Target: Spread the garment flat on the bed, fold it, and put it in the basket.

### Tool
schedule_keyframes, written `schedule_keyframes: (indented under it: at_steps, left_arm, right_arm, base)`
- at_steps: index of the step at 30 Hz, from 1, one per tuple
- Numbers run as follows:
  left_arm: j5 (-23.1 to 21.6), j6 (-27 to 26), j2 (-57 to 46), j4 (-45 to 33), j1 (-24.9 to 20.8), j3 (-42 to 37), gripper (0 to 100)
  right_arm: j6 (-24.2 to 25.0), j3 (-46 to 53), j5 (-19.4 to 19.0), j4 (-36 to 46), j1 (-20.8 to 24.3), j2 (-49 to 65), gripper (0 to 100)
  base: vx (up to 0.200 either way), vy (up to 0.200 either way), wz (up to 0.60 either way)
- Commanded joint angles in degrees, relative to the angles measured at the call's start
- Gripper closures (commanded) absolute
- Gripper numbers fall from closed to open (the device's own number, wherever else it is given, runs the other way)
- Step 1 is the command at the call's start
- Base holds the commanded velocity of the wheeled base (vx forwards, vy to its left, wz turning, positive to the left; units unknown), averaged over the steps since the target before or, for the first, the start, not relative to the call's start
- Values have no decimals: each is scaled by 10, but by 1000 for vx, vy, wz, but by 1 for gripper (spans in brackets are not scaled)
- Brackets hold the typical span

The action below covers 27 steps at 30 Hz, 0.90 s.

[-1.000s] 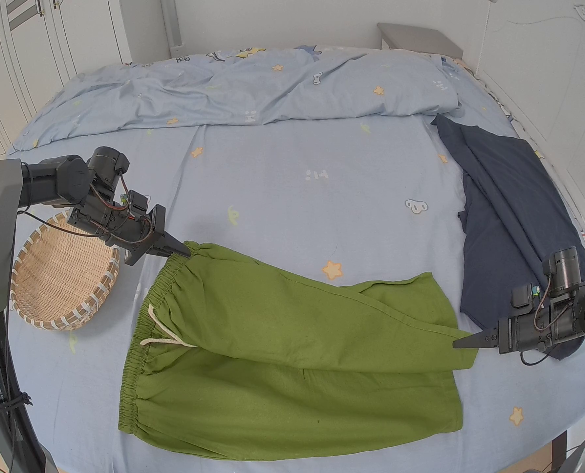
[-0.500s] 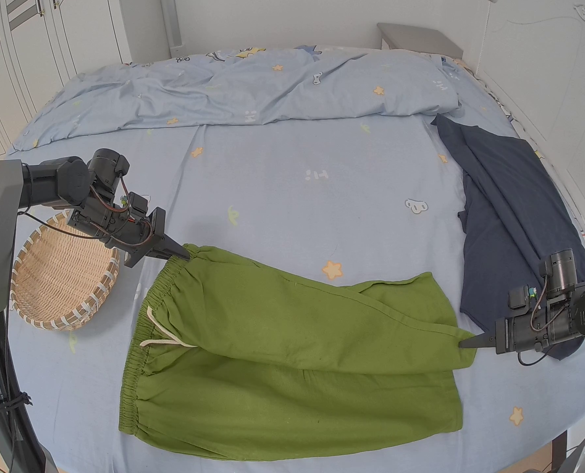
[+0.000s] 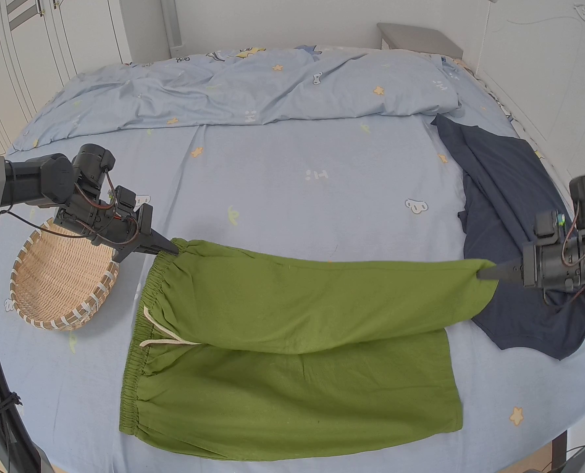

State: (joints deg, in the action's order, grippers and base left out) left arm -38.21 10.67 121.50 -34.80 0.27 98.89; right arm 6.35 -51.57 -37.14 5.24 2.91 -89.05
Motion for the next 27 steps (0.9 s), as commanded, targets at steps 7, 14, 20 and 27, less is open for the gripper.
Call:
schedule_keyframes:
  at_steps: [7, 14, 20, 27]
  left_arm:
    - [0, -7, -85, 57, 19, -72, 100]
    - [1, -7, -103, 59, 37, -76, 100]
    - [3, -3, -102, 108, 40, -99, 100]
    - [9, 1, -104, 192, 47, -147, 100]
  right_arm:
    - [14, -123, 67, 92, 78, 95, 100]
    - [19, -137, 70, 98, 101, 120, 100]
    - [18, -157, 71, 96, 95, 100, 100]
    - [15, -166, 71, 72, 82, 41, 100]
  base:
    - [0, 0, 0]
    - [0, 0, 0]
    - [0, 0, 0]
    - [0, 0, 0]
